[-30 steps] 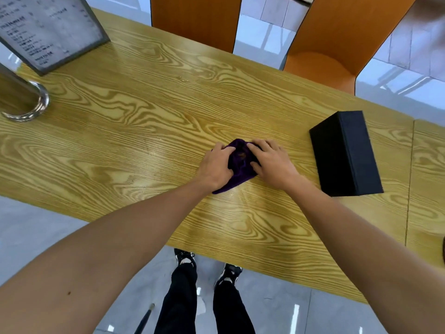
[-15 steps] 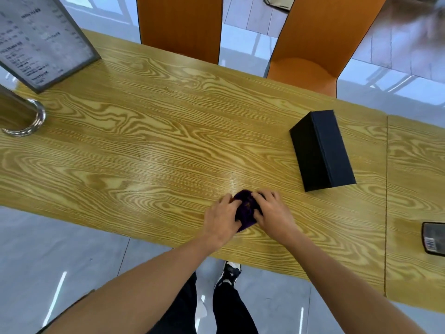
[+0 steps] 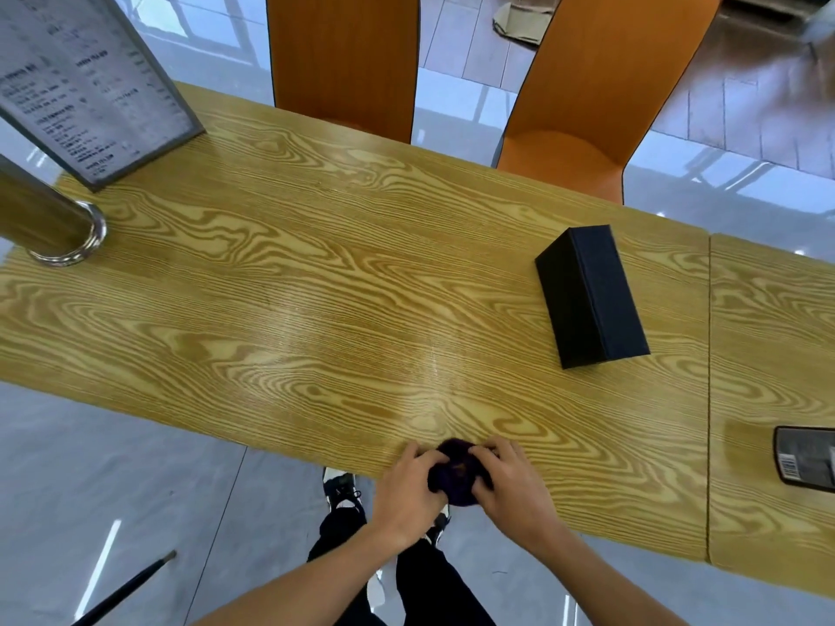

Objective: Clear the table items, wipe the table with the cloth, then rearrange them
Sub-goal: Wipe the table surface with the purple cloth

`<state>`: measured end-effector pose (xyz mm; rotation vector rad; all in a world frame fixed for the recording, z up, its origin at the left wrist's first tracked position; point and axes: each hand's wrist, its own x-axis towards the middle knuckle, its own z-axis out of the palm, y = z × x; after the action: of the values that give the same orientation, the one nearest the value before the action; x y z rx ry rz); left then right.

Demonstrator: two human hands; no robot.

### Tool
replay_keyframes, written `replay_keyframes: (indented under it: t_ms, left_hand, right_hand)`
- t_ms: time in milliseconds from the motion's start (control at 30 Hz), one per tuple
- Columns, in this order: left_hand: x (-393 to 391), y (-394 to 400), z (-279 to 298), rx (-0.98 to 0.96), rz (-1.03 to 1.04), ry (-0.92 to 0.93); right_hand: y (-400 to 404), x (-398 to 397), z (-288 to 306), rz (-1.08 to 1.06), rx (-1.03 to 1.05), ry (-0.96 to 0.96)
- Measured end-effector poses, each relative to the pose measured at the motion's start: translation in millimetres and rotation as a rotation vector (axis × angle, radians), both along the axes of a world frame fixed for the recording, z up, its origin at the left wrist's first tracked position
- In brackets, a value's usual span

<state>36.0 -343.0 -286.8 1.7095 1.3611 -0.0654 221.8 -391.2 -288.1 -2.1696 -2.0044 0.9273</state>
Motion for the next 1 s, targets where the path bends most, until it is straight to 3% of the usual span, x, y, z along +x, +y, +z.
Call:
replay_keyframes:
  t_ms: [133, 300, 433, 667, 1000]
  left_hand:
    - [15.1, 56.6, 12.8, 0.127, 0.067, -0.037]
    - [37.4, 153.4, 16.6, 0.339, 0.08, 0.044]
    - [40.7, 187.8, 8.1, 0.302, 0.014, 0.158]
    - [40.6, 130.1, -1.1, 0.289, -0.026, 0.158]
    - [64.5, 10.3, -5.8, 0.12, 0.032, 0.053]
  right_hand:
    - [66.2, 18.6, 19.1, -0.024, 0.13, 0.027]
    - [173.8, 33.8, 24.1, -0.028, 0.189, -0.004]
    - [204.6, 33.3, 5.0, 0.008, 0.094, -0.043]
    - [143.5, 40.1, -2.9, 0.007, 0.034, -0.023]
    - [28.0, 53.2, -2.2, -0.102, 0.049, 0.014]
